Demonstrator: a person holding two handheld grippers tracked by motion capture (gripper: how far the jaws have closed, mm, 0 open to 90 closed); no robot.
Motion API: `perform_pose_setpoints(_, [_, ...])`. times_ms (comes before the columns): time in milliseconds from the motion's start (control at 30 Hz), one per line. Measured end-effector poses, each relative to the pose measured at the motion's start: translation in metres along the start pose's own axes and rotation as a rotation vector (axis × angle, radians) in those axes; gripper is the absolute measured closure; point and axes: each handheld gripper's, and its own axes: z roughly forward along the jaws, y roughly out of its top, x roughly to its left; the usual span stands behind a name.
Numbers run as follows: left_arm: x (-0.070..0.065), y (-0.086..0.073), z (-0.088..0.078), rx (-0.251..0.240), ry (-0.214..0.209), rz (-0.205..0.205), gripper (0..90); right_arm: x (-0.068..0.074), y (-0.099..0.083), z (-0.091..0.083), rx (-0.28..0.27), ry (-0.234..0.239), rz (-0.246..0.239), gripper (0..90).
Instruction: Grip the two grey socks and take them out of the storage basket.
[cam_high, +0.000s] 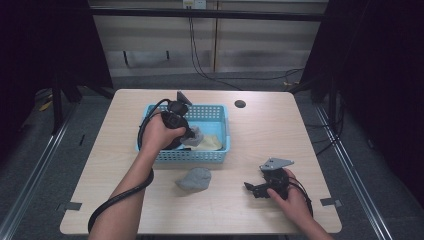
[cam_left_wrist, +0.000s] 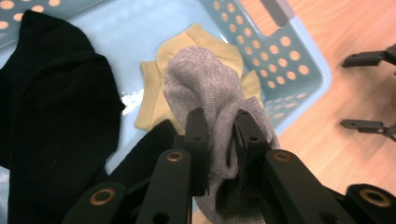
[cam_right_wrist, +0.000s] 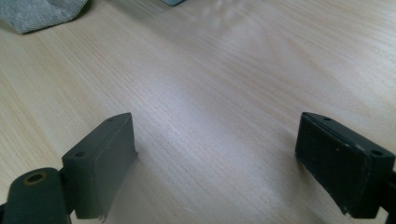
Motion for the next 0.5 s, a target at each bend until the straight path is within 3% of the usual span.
perform_pose_setpoints(267, [-0.016, -0.006, -0.014, -0.001, -0.016, 0.065, 78.0, 0.0, 0.0, 0.0, 0.001, 0.001, 0.002, 11.6])
perform_pose_setpoints(500, [-0.032, -0.015, -0.019, 0.035, -0.031, 0.128, 78.0, 0.0, 0.0, 0.0, 0.003, 0.001, 0.004, 11.5])
